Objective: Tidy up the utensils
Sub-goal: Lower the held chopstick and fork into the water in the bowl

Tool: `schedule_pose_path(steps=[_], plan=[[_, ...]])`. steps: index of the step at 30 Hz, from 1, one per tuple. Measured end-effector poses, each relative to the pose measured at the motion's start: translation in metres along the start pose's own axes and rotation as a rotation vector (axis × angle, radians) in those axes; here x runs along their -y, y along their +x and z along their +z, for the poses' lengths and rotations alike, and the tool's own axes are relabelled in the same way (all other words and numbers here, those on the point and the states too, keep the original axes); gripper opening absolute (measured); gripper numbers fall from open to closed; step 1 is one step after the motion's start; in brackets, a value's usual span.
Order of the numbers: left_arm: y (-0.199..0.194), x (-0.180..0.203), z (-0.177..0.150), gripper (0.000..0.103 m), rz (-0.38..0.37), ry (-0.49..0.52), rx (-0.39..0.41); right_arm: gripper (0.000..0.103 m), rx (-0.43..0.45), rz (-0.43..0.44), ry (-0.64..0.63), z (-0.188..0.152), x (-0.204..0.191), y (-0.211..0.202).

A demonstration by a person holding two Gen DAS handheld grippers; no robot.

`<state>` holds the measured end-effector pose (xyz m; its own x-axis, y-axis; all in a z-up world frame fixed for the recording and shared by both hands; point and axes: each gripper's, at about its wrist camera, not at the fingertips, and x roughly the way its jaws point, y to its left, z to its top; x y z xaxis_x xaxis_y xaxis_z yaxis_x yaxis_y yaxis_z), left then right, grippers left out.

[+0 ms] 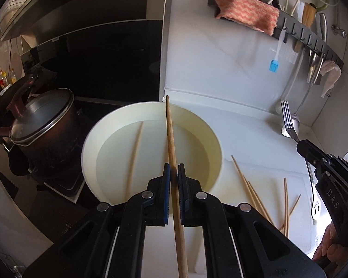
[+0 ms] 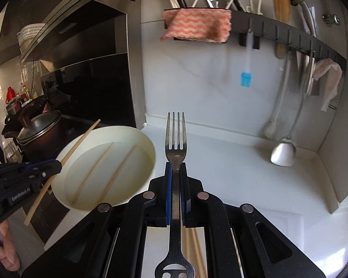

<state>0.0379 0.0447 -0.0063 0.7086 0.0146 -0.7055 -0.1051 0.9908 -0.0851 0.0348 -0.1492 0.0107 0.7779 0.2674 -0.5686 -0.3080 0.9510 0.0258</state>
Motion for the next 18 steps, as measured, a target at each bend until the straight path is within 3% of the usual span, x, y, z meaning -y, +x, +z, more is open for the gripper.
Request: schedule_pose_path(steps=[9,18], plan=[[0.070,-0.081,0.034,0.007,-0.074,0.026,-0.081,0.006,-0.109,0.069,0.085,0.034,-0.091,0.093],[0.128,-0.102,0.039,0.007,-0.125,0.025,-0.191,0.006,-0.310,0.099,0.184,0.027,-0.112,0.176]])
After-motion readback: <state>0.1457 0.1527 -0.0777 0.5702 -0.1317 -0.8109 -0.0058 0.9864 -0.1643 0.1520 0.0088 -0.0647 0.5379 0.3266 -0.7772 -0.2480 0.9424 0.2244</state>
